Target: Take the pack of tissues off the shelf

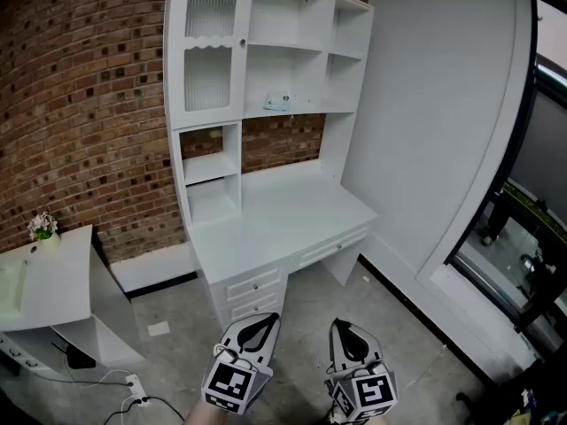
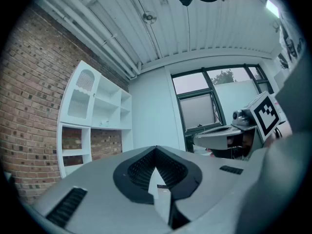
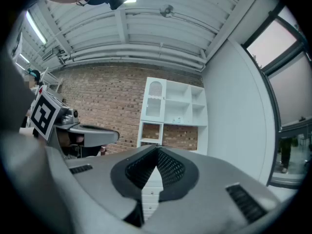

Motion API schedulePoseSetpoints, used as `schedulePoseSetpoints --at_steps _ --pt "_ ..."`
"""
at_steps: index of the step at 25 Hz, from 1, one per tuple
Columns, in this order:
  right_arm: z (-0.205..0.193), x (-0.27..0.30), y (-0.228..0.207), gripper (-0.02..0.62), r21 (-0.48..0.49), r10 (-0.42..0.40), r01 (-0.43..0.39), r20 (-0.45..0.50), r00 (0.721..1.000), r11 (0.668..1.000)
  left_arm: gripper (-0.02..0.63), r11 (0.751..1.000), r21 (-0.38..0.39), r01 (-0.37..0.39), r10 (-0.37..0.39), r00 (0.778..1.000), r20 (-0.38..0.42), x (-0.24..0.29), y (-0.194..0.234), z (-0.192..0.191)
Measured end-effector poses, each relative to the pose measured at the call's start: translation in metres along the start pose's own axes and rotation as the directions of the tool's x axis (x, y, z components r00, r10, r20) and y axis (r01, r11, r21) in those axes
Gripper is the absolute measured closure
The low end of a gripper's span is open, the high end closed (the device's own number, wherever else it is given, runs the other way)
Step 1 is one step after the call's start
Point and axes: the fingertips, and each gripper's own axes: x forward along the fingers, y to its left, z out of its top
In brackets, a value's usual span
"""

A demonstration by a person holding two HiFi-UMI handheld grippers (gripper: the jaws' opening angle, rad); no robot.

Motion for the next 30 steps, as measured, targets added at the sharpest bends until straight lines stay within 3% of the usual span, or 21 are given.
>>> schedulePoseSetpoints --at_steps 15,22,30 --pt "-0.012 0.014 -0.016 0.589 0.041 -0.013 0.014 -0.022 1.000 0.999 0.592 1.000 -0.019 -0.001 0.000 1.000 -0.020 0.021 0.007 -0.006" --pt "-0.023 0.036 -0.055 0.589 0.053 0.010 -0.008 -0.036 0.999 0.999 0.592 0.999 -0.026 -0.033 0.032 0.999 -0.039 0.061 0.006 -0.015" --pt "-0.021 0.081 -0.122 0.589 0.047 0.113 -0.113 -0.018 0.993 0.993 0.592 0.992 -0.021 -0.121 0.120 0.992 -0.049 0.134 0.004 -0.010"
